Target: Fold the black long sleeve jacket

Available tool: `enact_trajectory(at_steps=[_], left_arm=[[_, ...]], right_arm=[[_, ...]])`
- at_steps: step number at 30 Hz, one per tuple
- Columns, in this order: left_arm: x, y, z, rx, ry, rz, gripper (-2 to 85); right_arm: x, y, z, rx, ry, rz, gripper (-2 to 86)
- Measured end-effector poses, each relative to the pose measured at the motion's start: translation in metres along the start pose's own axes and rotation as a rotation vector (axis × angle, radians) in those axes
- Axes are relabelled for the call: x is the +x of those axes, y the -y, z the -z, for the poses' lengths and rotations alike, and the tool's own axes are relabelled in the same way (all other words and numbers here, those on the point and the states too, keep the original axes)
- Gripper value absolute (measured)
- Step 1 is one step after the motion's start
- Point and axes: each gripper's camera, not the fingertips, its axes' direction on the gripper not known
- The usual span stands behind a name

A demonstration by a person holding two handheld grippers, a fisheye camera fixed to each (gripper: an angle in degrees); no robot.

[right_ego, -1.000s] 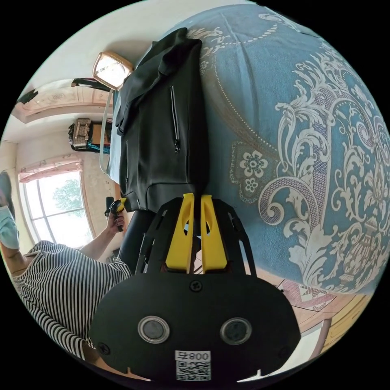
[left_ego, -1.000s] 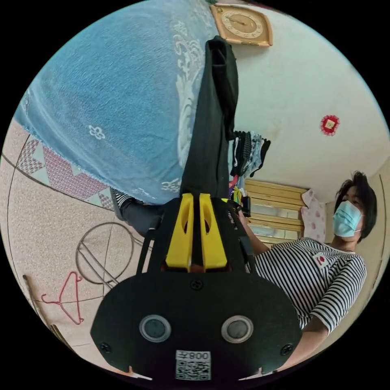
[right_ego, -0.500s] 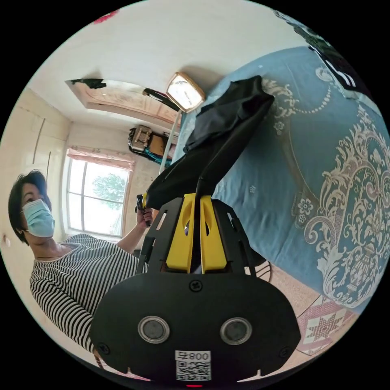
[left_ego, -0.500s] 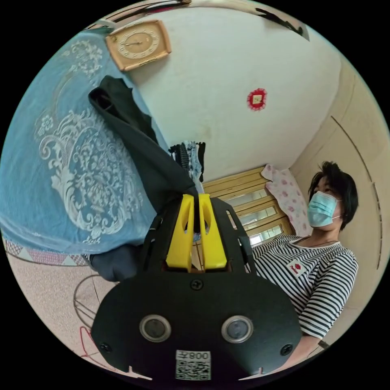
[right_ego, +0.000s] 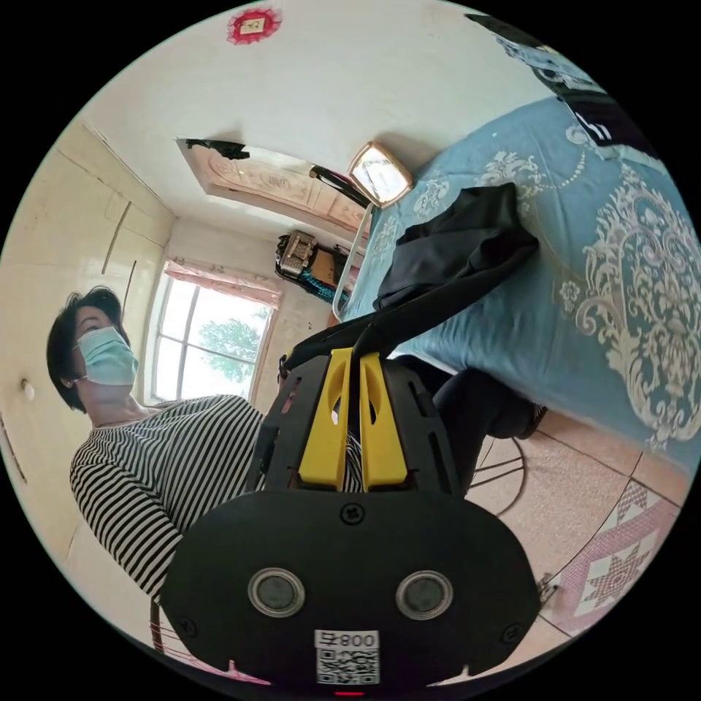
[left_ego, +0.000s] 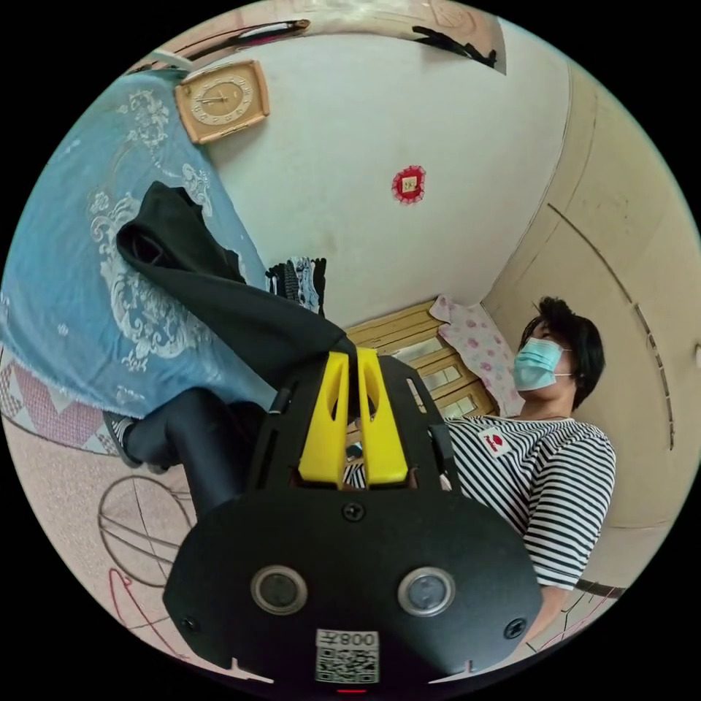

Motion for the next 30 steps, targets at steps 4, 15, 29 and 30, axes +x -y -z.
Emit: enact_trajectory(at_steps=[4,15,29,30], left_arm=[[-0.018,-0.004,0.007,0.062,-0.02,0.077,2.5],[-0.046,0.108,-0.019,0.12,-0.042,0.045,2.7],[-0.172,0.346,-0.075,0.206,0.133,0.142,3.0],[-0.191,0.361,-0.08,0.212,0.165,0.174,3.1]], right_arm=[[0.029,-0.013,-0.007,0.015,0.039,-0.068,1.2],[0.057,0.1,-0.015,0.06,0.078,-0.032,1.3],[0.161,0.394,-0.05,0.1,-0.008,-0.126,1.2],[0.169,0.406,-0.054,0.094,-0.018,-0.14,1.2]])
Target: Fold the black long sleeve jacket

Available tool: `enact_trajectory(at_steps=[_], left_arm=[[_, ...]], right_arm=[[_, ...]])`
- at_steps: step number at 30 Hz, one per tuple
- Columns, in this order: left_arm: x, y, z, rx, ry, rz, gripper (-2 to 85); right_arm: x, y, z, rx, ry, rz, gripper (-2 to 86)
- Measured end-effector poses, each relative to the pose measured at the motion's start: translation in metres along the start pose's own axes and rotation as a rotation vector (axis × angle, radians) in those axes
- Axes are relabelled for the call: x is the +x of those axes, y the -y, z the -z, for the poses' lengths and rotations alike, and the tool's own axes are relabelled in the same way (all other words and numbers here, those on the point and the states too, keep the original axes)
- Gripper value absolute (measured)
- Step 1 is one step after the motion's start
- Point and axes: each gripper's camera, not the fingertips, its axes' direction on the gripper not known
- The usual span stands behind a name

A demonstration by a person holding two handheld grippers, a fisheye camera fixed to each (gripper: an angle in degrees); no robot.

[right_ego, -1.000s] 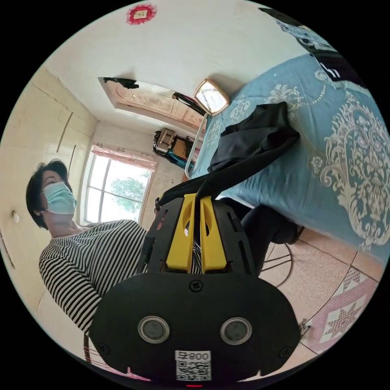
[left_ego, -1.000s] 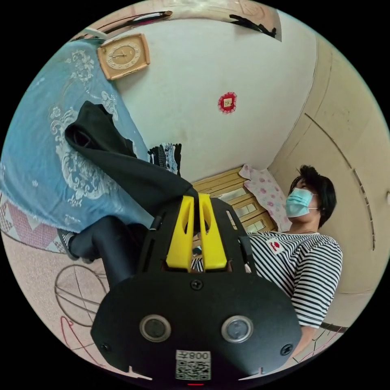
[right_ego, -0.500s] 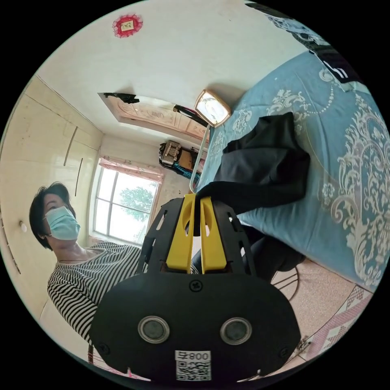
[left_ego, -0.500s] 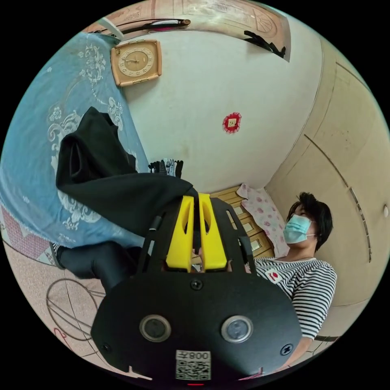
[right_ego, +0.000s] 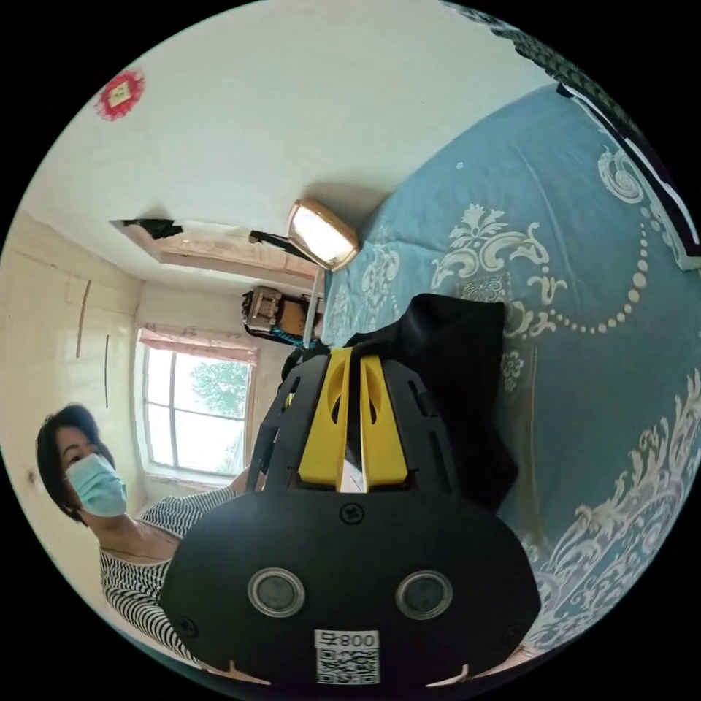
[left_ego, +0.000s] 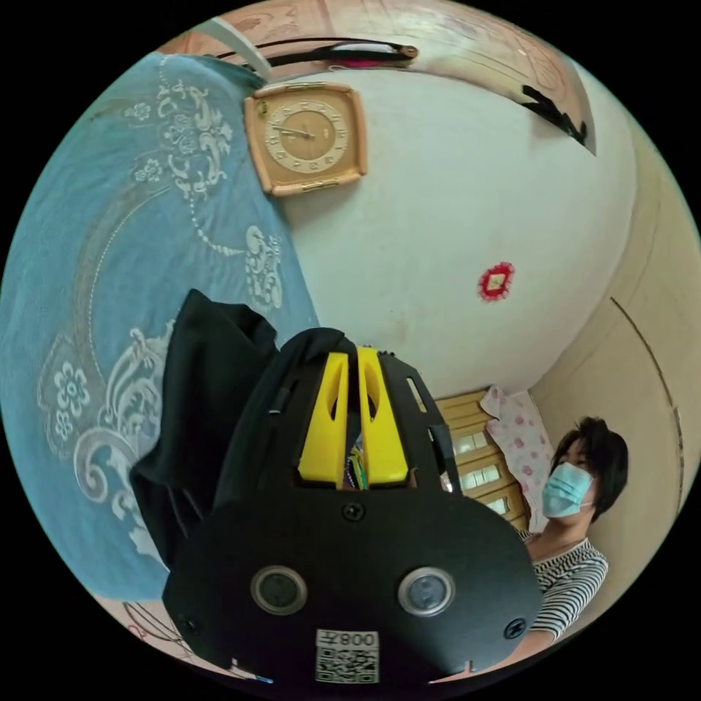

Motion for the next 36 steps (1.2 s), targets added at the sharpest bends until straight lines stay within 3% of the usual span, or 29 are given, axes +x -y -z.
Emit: enact_trajectory(at_steps=[4,7,17,24,29,36], left_arm=[[-0.048,0.04,-0.034,0.006,0.115,0.127,3.6],[-0.07,0.055,-0.046,0.067,0.084,0.179,4.5],[-0.068,0.081,-0.082,0.144,0.01,0.114,6.6],[-0.023,0.08,-0.161,-0.092,0.153,-0.08,3.6],[-0.003,0.083,-0.222,-0.198,0.315,-0.204,2.7],[-0.001,0.087,-0.287,-0.248,0.506,-0.248,1.7]], right_arm=[[0.041,0.072,-0.043,-0.076,-0.064,-0.101,1.4],[0.061,0.104,-0.051,-0.061,-0.046,-0.174,1.7],[0.072,0.133,-0.023,0.029,0.168,-0.287,6.2],[0.013,0.142,0.009,0.142,0.076,-0.216,6.9],[-0.06,0.151,0.016,0.172,-0.178,-0.096,6.8],[-0.108,0.158,0.056,0.297,-0.149,-0.069,7.3]])
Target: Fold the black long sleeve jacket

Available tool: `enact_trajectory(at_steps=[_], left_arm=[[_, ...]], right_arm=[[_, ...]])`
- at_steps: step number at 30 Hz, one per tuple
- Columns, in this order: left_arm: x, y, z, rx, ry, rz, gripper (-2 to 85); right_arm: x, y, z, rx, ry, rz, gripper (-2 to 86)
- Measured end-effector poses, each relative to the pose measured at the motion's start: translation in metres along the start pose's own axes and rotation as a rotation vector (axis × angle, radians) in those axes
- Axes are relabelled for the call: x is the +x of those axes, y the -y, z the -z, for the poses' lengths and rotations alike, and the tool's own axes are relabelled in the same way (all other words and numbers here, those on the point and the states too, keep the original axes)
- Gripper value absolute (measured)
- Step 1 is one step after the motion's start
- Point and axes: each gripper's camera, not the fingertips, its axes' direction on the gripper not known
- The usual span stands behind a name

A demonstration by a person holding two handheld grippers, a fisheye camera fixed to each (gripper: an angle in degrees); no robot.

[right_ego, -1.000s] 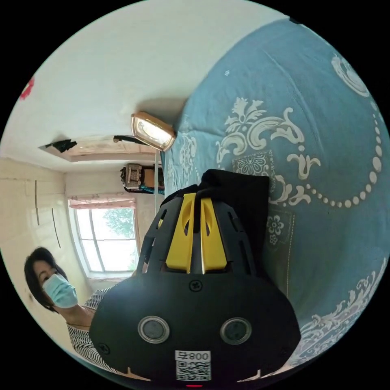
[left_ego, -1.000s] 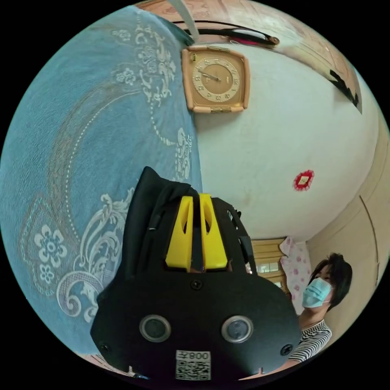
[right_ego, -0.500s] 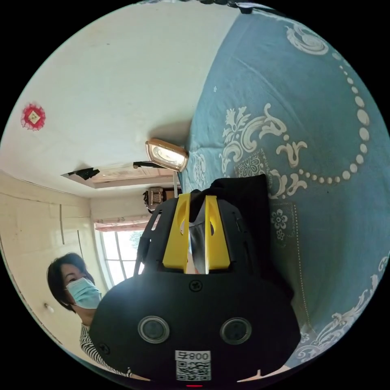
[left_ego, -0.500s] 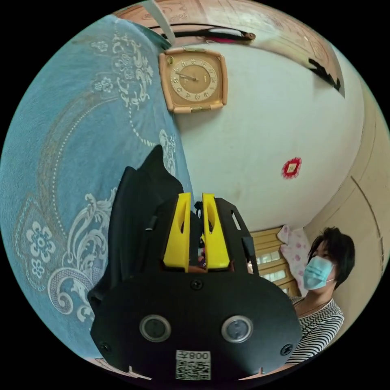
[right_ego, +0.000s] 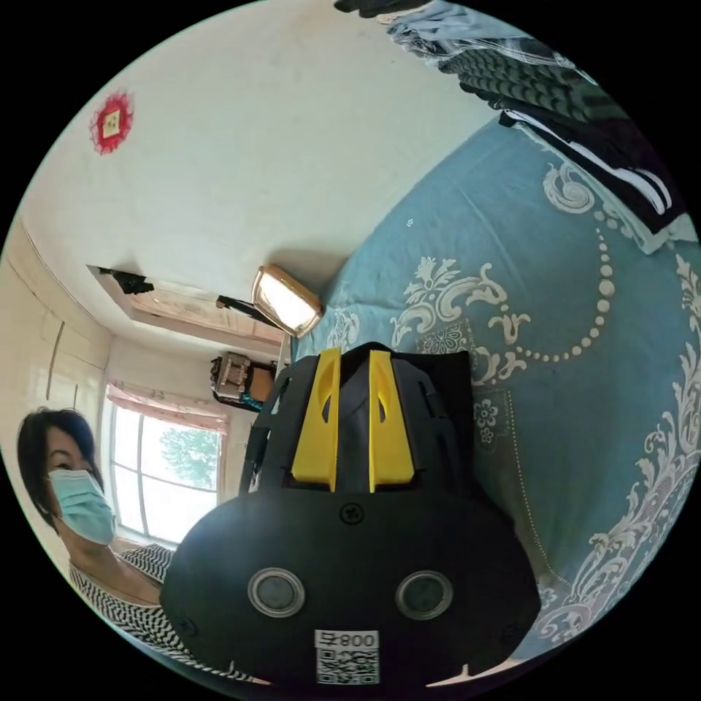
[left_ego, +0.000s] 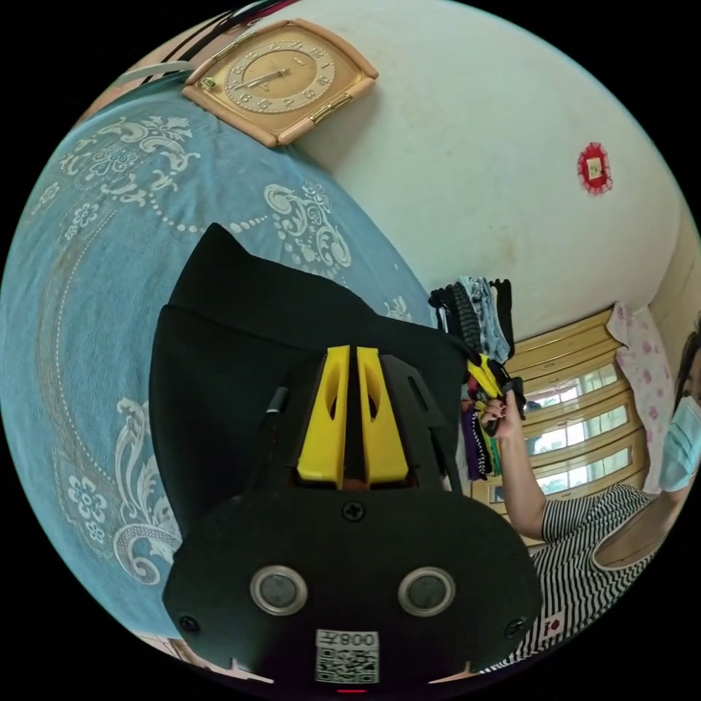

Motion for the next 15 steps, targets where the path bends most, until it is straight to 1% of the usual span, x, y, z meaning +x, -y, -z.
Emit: enact_trajectory(at_steps=[3,5,7,9,11,12,14,15], left_arm=[[0.006,0.002,-0.016,-0.016,0.045,0.007,1.0],[0.009,0.002,-0.026,-0.029,0.064,0.014,0.6],[0.016,0.0,-0.034,-0.018,0.023,0.025,0.3],[0.029,0.0,-0.036,0.007,0.021,0.0,0.2],[0.048,0.001,-0.041,0.016,0.066,-0.064,0.2],[0.062,0.003,-0.047,0.009,0.123,-0.114,0.2],[0.081,0.006,-0.061,-0.028,0.224,-0.183,0.2],[0.091,0.008,-0.077,-0.082,0.318,-0.243,0.2]], right_arm=[[0.005,0.013,0.012,-0.008,0.121,-0.087,7.7],[0.004,0.022,0.028,0.021,0.236,-0.118,7.5],[-0.014,0.028,0.038,0.027,0.216,-0.087,7.1],[-0.045,0.035,0.037,-0.022,0.135,-0.016,6.3],[-0.098,0.043,0.015,-0.156,-0.019,0.135,4.6],[-0.113,0.044,0.006,-0.191,-0.081,0.187,4.1],[-0.161,0.041,-0.038,-0.328,-0.399,0.365,2.4],[-0.169,0.039,-0.051,-0.368,-0.469,0.409,2.0]])
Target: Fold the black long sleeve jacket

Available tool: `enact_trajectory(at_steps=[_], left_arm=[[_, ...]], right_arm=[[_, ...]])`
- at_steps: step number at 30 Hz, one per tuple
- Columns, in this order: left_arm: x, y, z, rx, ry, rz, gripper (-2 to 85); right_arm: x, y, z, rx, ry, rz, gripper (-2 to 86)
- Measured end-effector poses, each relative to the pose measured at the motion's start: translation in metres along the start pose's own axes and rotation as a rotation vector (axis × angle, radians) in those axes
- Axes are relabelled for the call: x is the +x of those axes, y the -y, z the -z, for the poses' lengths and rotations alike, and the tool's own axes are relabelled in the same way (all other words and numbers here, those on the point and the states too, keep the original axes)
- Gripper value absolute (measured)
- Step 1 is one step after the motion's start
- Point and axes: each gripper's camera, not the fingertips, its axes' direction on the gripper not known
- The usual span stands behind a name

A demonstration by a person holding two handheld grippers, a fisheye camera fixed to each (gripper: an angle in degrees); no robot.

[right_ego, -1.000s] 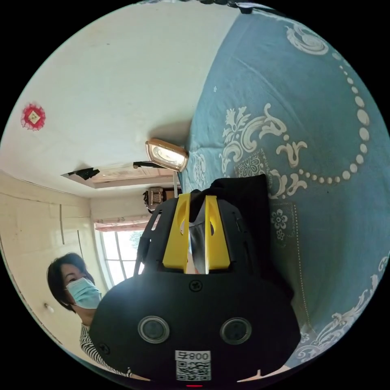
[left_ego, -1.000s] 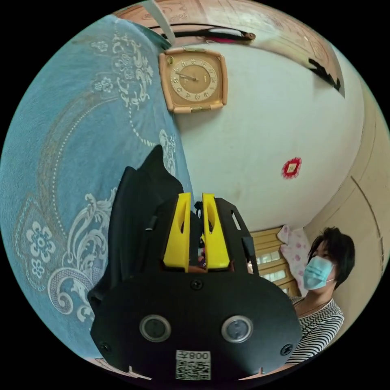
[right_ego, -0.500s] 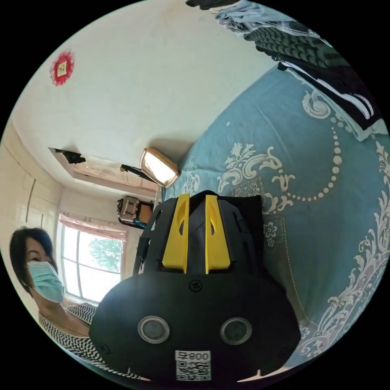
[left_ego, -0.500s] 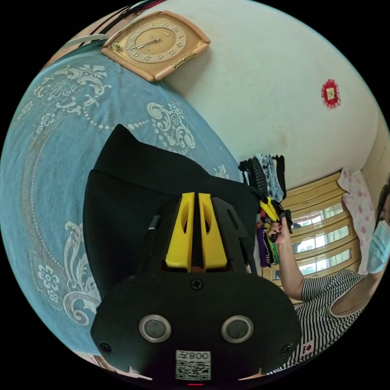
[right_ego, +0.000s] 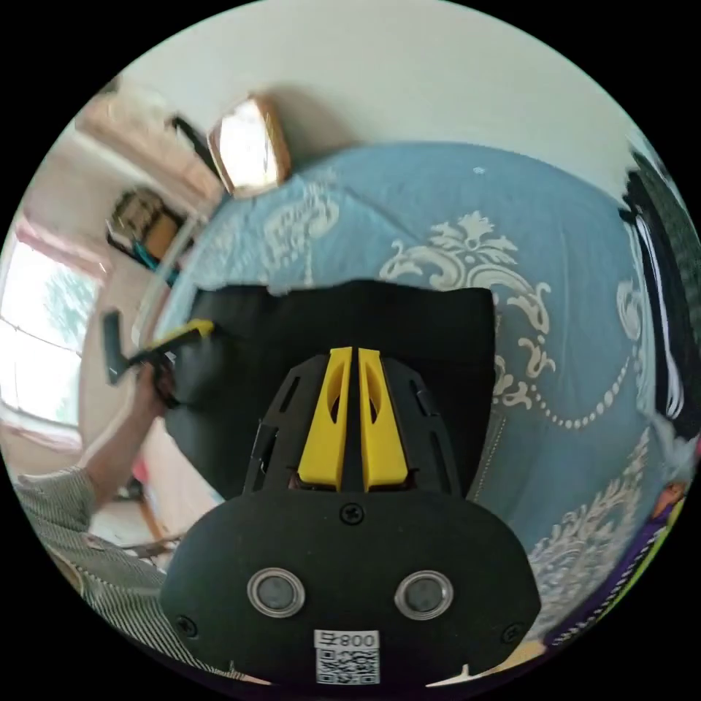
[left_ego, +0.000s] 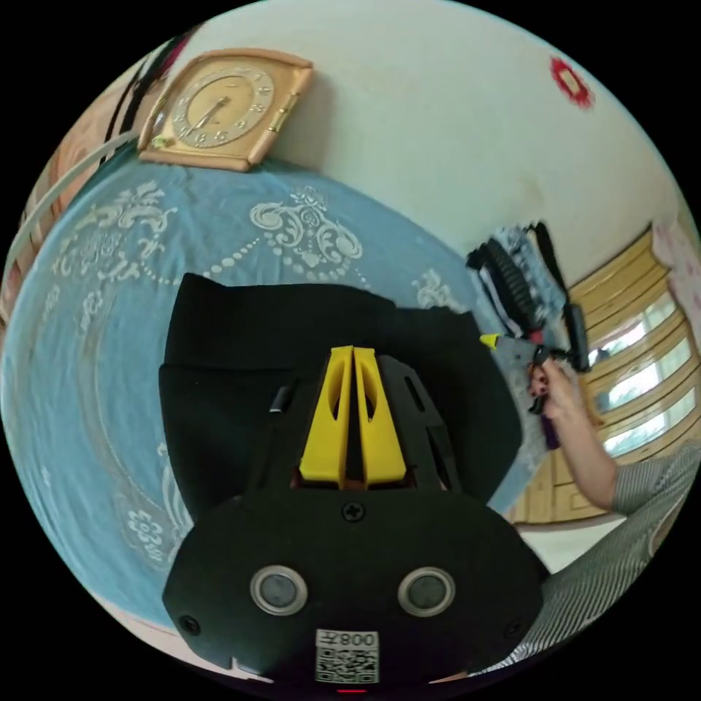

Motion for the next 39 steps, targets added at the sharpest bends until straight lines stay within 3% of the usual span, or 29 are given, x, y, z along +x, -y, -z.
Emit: enact_trajectory(at_steps=[3,5,9,14,16,18,23,25,28,32,35,39], left_arm=[[0.022,0.003,-0.036,-0.148,0.152,-0.088,0.2],[0.03,0.003,-0.04,-0.146,0.165,-0.093,0.2],[0.049,-0.006,-0.02,-0.104,0.113,-0.061,0.2],[0.083,-0.053,0.004,-0.031,0.071,-0.116,0.2],[0.081,-0.073,-0.021,-0.162,0.128,-0.083,0.2],[0.075,-0.082,-0.023,-0.155,0.071,-0.026,0.2],[0.098,-0.104,0.02,-0.021,-0.01,-0.043,0.2],[0.115,-0.124,0.017,-0.036,-0.037,-0.098,0.1],[0.126,-0.143,-0.018,-0.205,0.049,-0.153,0.1],[0.126,-0.155,0.001,-0.171,0.032,-0.124,0.2],[0.123,-0.177,0.032,-0.105,0.048,-0.128,0.2],[0.095,-0.211,0.022,-0.232,0.1,-0.065,0.2]], right_arm=[[-0.039,0.017,-0.044,-0.228,-0.245,0.133,1.0],[-0.053,0.018,-0.024,-0.141,-0.301,0.144,0.4],[-0.054,0.025,0.02,-0.152,-0.234,0.121,0.2],[-0.078,-0.011,0.113,-0.012,-0.062,0.178,0.1],[-0.08,-0.018,0.105,-0.095,-0.11,0.192,0.1],[-0.068,-0.02,0.091,-0.192,-0.121,0.15,0.1],[-0.098,-0.043,0.194,-0.001,-0.013,0.21,0.0],[-0.109,-0.063,0.202,-0.024,-0.005,0.237,0.0],[-0.11,-0.086,0.168,-0.229,-0.056,0.238,0.0],[-0.105,-0.1,0.226,-0.12,-0.003,0.174,0.0],[-0.091,-0.123,0.285,-0.026,-0.109,0.139,0.0],[-0.033,-0.152,0.314,-0.048,-0.212,-0.026,0.0]])
